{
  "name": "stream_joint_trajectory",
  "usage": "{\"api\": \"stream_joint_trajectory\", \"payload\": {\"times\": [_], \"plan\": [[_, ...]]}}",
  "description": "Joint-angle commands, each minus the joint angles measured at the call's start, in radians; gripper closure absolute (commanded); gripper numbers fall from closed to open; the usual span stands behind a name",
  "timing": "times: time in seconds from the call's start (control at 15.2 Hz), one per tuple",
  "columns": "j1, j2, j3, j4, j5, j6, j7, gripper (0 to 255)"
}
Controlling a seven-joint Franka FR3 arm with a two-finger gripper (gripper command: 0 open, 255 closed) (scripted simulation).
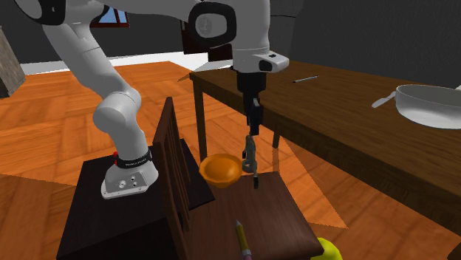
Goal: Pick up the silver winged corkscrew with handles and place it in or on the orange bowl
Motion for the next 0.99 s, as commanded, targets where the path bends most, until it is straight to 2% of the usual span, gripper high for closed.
{"api": "stream_joint_trajectory", "payload": {"times": [0.0, 0.4, 0.92], "plan": [[0.001, -0.003, 0.002, 0.018, 0.000, -0.021, 0.000, 255], [0.006, -0.187, 0.118, -0.062, -0.027, -0.130, 0.134, 255], [0.030, -0.368, 0.267, -0.100, 0.010, -0.284, 0.283, 255]]}}
